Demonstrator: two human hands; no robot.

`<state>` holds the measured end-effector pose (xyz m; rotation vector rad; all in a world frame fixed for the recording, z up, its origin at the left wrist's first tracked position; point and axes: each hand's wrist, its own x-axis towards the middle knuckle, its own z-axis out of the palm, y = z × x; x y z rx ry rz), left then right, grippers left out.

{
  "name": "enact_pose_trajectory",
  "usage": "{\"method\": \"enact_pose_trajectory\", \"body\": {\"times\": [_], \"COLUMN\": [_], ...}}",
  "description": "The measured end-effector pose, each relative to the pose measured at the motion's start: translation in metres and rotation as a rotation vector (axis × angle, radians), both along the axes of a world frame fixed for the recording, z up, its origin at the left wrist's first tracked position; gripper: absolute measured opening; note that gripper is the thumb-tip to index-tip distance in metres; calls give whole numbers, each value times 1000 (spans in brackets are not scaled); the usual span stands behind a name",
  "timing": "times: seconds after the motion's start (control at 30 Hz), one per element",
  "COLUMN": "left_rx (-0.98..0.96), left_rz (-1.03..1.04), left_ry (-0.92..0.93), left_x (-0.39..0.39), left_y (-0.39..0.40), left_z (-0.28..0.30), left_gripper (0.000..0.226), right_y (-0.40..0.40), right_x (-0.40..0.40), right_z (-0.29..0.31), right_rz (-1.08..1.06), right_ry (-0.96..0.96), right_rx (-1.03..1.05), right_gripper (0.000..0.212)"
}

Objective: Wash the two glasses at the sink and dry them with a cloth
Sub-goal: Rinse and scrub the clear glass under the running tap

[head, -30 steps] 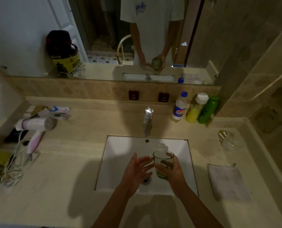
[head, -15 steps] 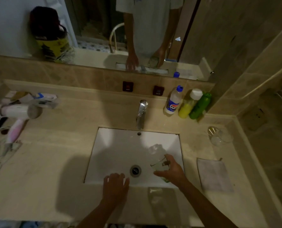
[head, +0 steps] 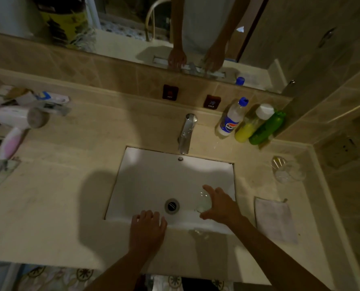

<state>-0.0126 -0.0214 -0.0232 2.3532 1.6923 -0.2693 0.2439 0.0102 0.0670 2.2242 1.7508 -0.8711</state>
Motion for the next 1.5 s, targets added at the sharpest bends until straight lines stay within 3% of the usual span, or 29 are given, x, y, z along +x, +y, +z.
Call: {"method": "enact_pose_trajectory", "body": {"times": [0.17,0.37,0.6,0.77,1.13,1.27,1.5], "left_rx": [-24,-45,-87,-15,48,89,2], "left_rz": [69,-3,21,94,46,31,109], "left_ry": [-22,1,7,-34,-12,-54,-82], "left_x": [1,2,3,4,2,0,7], "left_y": [3,3,4,2,1,1,4], "left_z": [6,14,18,14,5,0,12], "left_gripper": [30,43,40,26,21,12,35], "right_y": [6,13,27,9,1,-9,-30], "right_x": [5,7,5,13,9,15,56], "right_z": [-6,-12,-9,-20,-25,-33,-30], "right_rz": [131,212,84,42,-186,-230,-496], "right_ry": [-140,-207,-63,-48,196,245,531], "right_rx": [-34,-89,-63,-242,24,-28,205], "right_gripper": [109,108,107,109,109,107,95]}}
